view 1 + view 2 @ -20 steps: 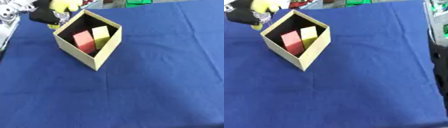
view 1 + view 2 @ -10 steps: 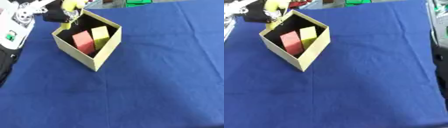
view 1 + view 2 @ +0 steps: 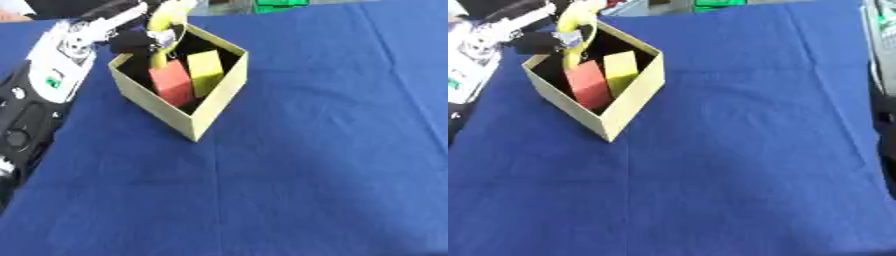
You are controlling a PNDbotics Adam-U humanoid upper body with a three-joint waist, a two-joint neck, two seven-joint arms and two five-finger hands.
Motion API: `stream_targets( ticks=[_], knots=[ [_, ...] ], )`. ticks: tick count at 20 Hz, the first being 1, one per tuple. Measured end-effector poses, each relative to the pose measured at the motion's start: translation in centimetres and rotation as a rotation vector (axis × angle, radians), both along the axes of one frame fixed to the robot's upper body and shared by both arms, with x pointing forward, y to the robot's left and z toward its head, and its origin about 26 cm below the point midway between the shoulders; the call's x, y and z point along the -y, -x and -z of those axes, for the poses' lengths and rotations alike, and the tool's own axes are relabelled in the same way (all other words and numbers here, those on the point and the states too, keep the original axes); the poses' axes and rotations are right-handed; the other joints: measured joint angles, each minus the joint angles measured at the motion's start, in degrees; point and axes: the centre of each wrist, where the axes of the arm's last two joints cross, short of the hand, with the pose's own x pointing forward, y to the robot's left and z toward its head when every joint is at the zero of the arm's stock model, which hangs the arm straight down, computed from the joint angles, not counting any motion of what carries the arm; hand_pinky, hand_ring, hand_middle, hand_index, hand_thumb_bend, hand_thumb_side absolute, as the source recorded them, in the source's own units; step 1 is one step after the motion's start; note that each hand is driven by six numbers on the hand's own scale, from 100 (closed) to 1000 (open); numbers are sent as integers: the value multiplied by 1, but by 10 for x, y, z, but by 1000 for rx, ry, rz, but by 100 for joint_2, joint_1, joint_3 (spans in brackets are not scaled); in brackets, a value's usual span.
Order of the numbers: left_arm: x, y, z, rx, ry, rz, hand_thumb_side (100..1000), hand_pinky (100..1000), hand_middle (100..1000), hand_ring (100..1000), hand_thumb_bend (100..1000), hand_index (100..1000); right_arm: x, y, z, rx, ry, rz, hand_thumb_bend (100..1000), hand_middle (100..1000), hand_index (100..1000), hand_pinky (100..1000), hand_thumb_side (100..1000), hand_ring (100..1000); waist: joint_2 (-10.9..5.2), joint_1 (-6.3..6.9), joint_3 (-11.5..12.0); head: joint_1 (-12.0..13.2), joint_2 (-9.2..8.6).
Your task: Pick up objects on the table and place them in the box.
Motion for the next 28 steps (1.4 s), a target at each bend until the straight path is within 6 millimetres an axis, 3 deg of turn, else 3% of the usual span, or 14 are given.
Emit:
stream_targets(
  ticks=[1,3,5,14,23,27,28],
  knots=[
    [0,-1,1,1,-3,4,966,777,844,843,661,929,0,0,0,0,0,0,100,774,820,904,895,840,1,-1,0,0,0],
    [1,-1,1,12,-8,12,1000,794,879,869,942,963,0,0,0,0,-1,0,100,774,820,905,895,840,4,-1,2,0,0],
    [1,-1,2,25,-12,21,1000,801,892,879,1000,981,0,0,0,0,-1,0,100,774,820,905,894,840,4,0,7,0,0],
    [1,-1,1,89,2,8,1000,803,869,869,1000,963,0,1,0,1,-1,-1,100,773,820,905,893,840,5,6,25,-5,1],
    [3,23,-26,225,247,-5,1000,793,832,840,923,926,2,1,2,-1,-7,4,100,773,819,905,887,840,-31,-1,128,-70,58],
    [-2,44,-47,308,389,-14,977,791,817,826,778,914,3,0,4,-4,-13,11,100,773,818,904,883,841,-87,-33,202,-109,106],
    [-4,51,-50,327,422,-14,984,786,806,814,595,904,4,1,4,-3,-15,12,100,773,818,903,880,841,-106,-36,219,-120,114]
  ],
)
